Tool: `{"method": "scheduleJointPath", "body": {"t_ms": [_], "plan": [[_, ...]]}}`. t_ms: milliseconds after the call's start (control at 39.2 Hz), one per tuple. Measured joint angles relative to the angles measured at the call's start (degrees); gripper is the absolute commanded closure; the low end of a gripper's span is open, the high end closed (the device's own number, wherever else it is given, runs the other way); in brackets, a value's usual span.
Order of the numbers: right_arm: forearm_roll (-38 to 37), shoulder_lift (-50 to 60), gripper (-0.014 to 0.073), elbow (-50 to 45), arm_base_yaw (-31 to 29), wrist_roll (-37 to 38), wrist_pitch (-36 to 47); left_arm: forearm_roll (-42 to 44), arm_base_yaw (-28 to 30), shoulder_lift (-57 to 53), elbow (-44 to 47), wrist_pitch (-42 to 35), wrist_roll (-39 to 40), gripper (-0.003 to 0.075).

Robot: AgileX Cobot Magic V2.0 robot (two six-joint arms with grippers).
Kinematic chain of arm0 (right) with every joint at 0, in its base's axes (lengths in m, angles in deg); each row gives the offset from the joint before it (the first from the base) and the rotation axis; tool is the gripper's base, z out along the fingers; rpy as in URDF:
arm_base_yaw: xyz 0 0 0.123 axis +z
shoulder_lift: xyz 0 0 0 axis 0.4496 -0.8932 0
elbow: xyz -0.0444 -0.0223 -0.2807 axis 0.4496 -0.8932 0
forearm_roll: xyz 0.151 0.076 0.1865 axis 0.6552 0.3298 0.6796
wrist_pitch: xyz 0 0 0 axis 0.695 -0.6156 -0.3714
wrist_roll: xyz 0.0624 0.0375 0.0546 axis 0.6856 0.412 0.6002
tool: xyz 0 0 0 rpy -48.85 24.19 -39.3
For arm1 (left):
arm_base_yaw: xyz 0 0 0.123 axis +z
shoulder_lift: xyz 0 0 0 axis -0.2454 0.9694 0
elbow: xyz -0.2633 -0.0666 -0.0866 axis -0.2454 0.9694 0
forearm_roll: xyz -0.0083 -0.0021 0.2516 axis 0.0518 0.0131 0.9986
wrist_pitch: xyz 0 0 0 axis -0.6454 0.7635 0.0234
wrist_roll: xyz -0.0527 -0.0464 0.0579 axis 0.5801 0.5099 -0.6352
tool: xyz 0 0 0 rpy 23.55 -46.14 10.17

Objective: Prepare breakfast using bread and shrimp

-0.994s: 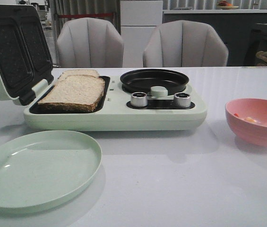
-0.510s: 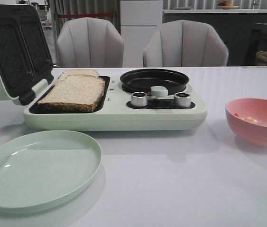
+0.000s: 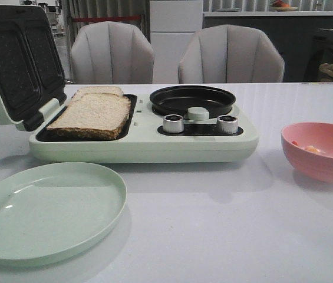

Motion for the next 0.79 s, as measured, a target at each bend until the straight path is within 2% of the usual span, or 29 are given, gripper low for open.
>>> {"method": "scheduleJointPath", "body": {"t_ms": [153,280,382,459,637,790], "plan": [[0.00,0.00,-0.0020,0.00,0.00,0.00,0.03,-4.90,2.99,8.44,-8.98,0.13,0.08,0.0085],[0.00,0.00,-0.0020,0.00,0.00,0.00,0.03,-12.85,10.41,12.62,-13.13,0.13,-2.17,0.0085],[0.00,0.00,-0.0020,0.00,0.00,0.00,0.12,-22.73,16.68,14.91,-14.10,0.37,-7.90,0.0091],[0.00,0.00,-0.0020,0.00,0.00,0.00,0.12,-32.35,22.19,16.69,-14.34,1.95,-16.01,0.0139],[0.00,0.00,-0.0020,0.00,0.00,0.00,0.12,-53.61,32.46,21.94,-14.34,8.15,-31.32,0.0307],[0.00,0.00,-0.0020,0.00,0.00,0.00,0.12,-62.32,36.83,26.53,-14.34,12.88,-39.79,0.0353]]}}
